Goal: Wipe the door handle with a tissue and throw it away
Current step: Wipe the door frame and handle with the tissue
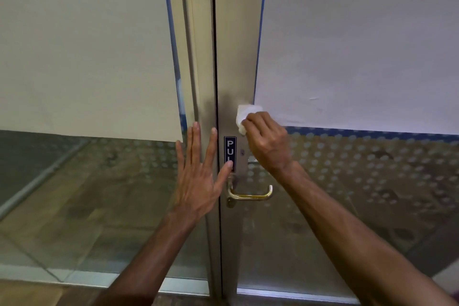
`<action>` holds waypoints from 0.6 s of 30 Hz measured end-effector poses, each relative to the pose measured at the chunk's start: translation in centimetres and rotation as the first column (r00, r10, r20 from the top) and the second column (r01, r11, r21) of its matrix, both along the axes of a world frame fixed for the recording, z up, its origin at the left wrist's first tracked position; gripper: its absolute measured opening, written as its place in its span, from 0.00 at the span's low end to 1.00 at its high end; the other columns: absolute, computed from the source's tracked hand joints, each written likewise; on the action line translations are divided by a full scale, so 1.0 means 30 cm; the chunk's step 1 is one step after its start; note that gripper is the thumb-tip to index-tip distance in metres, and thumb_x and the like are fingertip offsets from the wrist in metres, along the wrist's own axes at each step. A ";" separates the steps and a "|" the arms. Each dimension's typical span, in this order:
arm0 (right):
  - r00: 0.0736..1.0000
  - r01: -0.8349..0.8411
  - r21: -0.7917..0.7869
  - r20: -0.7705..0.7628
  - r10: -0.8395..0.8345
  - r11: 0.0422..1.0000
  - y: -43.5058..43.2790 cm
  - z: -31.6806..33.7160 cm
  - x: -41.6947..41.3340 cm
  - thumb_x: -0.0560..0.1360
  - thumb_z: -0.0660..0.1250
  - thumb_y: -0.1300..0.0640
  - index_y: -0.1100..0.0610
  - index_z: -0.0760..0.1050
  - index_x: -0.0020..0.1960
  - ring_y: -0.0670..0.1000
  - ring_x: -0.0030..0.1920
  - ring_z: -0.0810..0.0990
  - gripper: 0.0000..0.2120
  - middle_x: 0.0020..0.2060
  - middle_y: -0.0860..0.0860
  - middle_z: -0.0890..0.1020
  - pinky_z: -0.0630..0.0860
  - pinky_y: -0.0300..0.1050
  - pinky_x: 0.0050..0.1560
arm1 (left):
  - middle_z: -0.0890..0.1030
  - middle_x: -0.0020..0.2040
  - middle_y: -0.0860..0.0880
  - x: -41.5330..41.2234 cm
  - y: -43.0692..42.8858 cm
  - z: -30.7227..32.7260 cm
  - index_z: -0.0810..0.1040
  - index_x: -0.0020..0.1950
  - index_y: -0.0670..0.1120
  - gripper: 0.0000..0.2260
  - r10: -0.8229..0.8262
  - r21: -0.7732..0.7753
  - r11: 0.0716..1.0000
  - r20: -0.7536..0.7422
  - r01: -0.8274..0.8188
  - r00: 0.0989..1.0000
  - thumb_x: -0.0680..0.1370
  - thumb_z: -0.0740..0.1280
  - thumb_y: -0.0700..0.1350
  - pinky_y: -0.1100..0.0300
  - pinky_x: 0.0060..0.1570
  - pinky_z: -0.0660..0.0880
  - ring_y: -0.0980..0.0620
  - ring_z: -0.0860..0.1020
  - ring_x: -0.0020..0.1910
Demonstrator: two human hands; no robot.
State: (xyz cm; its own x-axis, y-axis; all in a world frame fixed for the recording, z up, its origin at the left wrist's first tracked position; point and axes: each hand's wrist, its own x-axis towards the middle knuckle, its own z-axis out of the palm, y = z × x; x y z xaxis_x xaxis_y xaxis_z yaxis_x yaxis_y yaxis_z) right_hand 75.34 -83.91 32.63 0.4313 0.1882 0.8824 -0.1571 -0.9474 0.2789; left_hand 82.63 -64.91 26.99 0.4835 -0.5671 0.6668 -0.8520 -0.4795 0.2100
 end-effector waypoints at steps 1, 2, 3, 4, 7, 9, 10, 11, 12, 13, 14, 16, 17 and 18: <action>0.998 -0.003 -0.043 -0.058 0.001 0.999 -0.020 -0.018 0.012 0.80 0.69 0.66 0.65 0.82 0.51 0.57 0.47 0.81 0.04 0.47 0.59 0.83 0.81 0.50 0.44 | 0.37 0.85 0.43 0.008 -0.007 0.001 0.41 0.85 0.51 0.36 0.004 -0.005 1.000 -0.001 -0.004 1.000 0.84 0.53 0.63 0.40 0.82 0.37 0.43 0.39 0.84; 0.993 -0.007 -0.082 -0.118 -0.002 0.997 -0.038 -0.037 0.023 0.79 0.69 0.66 0.66 0.81 0.53 0.57 0.49 0.81 0.05 0.48 0.60 0.83 0.82 0.50 0.47 | 0.37 0.85 0.43 0.016 -0.014 0.002 0.41 0.85 0.52 0.36 0.009 -0.011 1.000 -0.001 -0.009 1.000 0.84 0.54 0.63 0.40 0.82 0.37 0.43 0.39 0.84; 0.986 -0.011 -0.117 -0.167 -0.009 0.993 -0.051 -0.052 0.029 0.79 0.68 0.67 0.67 0.81 0.55 0.58 0.51 0.81 0.06 0.49 0.61 0.83 0.82 0.50 0.49 | 0.38 0.85 0.43 0.024 -0.021 0.001 0.41 0.85 0.51 0.36 0.011 -0.017 1.000 0.003 -0.011 1.000 0.84 0.54 0.63 0.40 0.82 0.38 0.43 0.39 0.84; 0.980 -0.014 -0.149 -0.200 -0.016 0.989 -0.063 -0.067 0.032 0.79 0.67 0.68 0.68 0.80 0.56 0.59 0.52 0.81 0.08 0.50 0.62 0.83 0.82 0.50 0.50 | 0.38 0.85 0.42 0.029 -0.028 -0.001 0.42 0.85 0.51 0.36 0.009 -0.023 1.000 0.008 -0.009 1.000 0.84 0.55 0.63 0.40 0.82 0.38 0.43 0.40 0.84; 0.968 -0.001 -0.204 -0.245 -0.050 0.979 -0.089 -0.114 0.031 0.81 0.65 0.68 0.71 0.78 0.61 0.63 0.59 0.81 0.11 0.56 0.66 0.81 0.80 0.54 0.58 | 0.39 0.85 0.41 0.042 -0.052 -0.006 0.43 0.85 0.50 0.36 0.001 -0.052 0.999 0.020 0.000 1.000 0.84 0.55 0.62 0.39 0.82 0.39 0.42 0.40 0.84; 0.957 0.016 -0.227 -0.278 -0.080 0.974 -0.101 -0.142 0.024 0.80 0.66 0.65 0.72 0.75 0.65 0.66 0.68 0.75 0.16 0.65 0.69 0.77 0.76 0.58 0.65 | 0.40 0.85 0.41 0.048 -0.069 -0.008 0.42 0.85 0.51 0.36 0.002 -0.063 0.998 0.026 0.000 1.000 0.84 0.55 0.62 0.40 0.82 0.39 0.42 0.41 0.84; 0.951 0.019 -0.238 -0.295 -0.091 0.971 -0.104 -0.155 0.020 0.81 0.66 0.65 0.72 0.73 0.69 0.67 0.72 0.71 0.19 0.69 0.70 0.73 0.73 0.60 0.68 | 0.40 0.85 0.40 0.050 -0.077 -0.011 0.42 0.85 0.51 0.35 0.000 -0.063 0.998 0.031 0.001 1.000 0.84 0.55 0.62 0.40 0.82 0.40 0.43 0.41 0.84; 0.947 0.019 -0.238 -0.308 -0.095 0.971 -0.107 -0.165 0.016 0.81 0.64 0.64 0.72 0.69 0.71 0.67 0.76 0.65 0.21 0.73 0.69 0.68 0.70 0.61 0.71 | 0.41 0.85 0.40 0.053 -0.085 -0.013 0.42 0.85 0.51 0.35 -0.002 -0.061 0.998 0.038 0.005 0.999 0.84 0.55 0.62 0.40 0.82 0.40 0.43 0.41 0.84; 0.944 0.021 -0.224 -0.316 -0.093 0.974 -0.107 -0.170 0.009 0.82 0.62 0.65 0.72 0.66 0.73 0.66 0.78 0.62 0.22 0.75 0.69 0.65 0.67 0.62 0.73 | 0.41 0.85 0.40 0.058 -0.094 -0.016 0.43 0.84 0.51 0.35 -0.005 -0.057 0.998 0.043 0.008 0.999 0.84 0.54 0.63 0.39 0.82 0.41 0.42 0.41 0.84; 0.945 0.027 -0.198 -0.316 -0.090 0.980 -0.105 -0.175 0.002 0.82 0.60 0.65 0.72 0.64 0.75 0.65 0.79 0.60 0.23 0.77 0.68 0.63 0.66 0.62 0.74 | 0.41 0.85 0.40 0.066 -0.103 -0.019 0.43 0.85 0.50 0.35 -0.007 -0.054 0.999 0.047 0.010 0.999 0.84 0.54 0.63 0.38 0.82 0.42 0.42 0.41 0.84; 0.945 0.039 -0.175 -0.314 -0.093 0.984 -0.104 -0.181 -0.002 0.82 0.59 0.64 0.71 0.62 0.76 0.64 0.79 0.59 0.24 0.78 0.67 0.61 0.65 0.61 0.75 | 0.41 0.85 0.41 0.076 -0.112 -0.021 0.42 0.85 0.51 0.35 -0.008 -0.050 0.999 0.052 0.010 0.999 0.84 0.53 0.63 0.37 0.82 0.44 0.42 0.41 0.84; 0.940 0.068 -0.154 -0.321 -0.115 0.986 -0.099 -0.196 -0.005 0.82 0.59 0.63 0.70 0.58 0.78 0.63 0.80 0.57 0.27 0.78 0.66 0.60 0.64 0.61 0.76 | 0.41 0.85 0.40 0.098 -0.130 -0.023 0.42 0.84 0.51 0.35 -0.004 -0.046 0.999 0.065 0.007 0.998 0.84 0.54 0.63 0.36 0.81 0.45 0.41 0.42 0.84; 0.934 0.083 -0.144 -0.333 -0.128 0.986 -0.098 -0.207 -0.003 0.82 0.59 0.62 0.70 0.57 0.78 0.63 0.80 0.56 0.27 0.79 0.65 0.59 0.63 0.61 0.76 | 0.42 0.85 0.40 0.111 -0.139 -0.023 0.42 0.84 0.51 0.35 0.000 -0.048 0.999 0.072 0.003 0.997 0.84 0.54 0.62 0.35 0.81 0.45 0.40 0.43 0.84; 0.927 0.096 -0.130 -0.349 -0.136 0.987 -0.094 -0.224 -0.001 0.83 0.58 0.60 0.69 0.57 0.79 0.62 0.80 0.56 0.27 0.79 0.65 0.59 0.63 0.61 0.76 | 0.43 0.85 0.39 0.124 -0.148 -0.024 0.43 0.84 0.51 0.35 0.006 -0.051 0.999 0.079 -0.002 0.997 0.84 0.56 0.62 0.35 0.81 0.46 0.39 0.43 0.84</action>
State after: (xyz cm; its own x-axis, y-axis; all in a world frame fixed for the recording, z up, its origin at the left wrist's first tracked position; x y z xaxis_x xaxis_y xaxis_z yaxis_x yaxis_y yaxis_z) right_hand 75.30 -86.75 25.91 0.7373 0.2040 0.6441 -0.1353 -0.8894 0.4367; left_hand 86.34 -69.35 26.28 0.4305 -0.5292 0.7312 -0.8649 -0.4735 0.1665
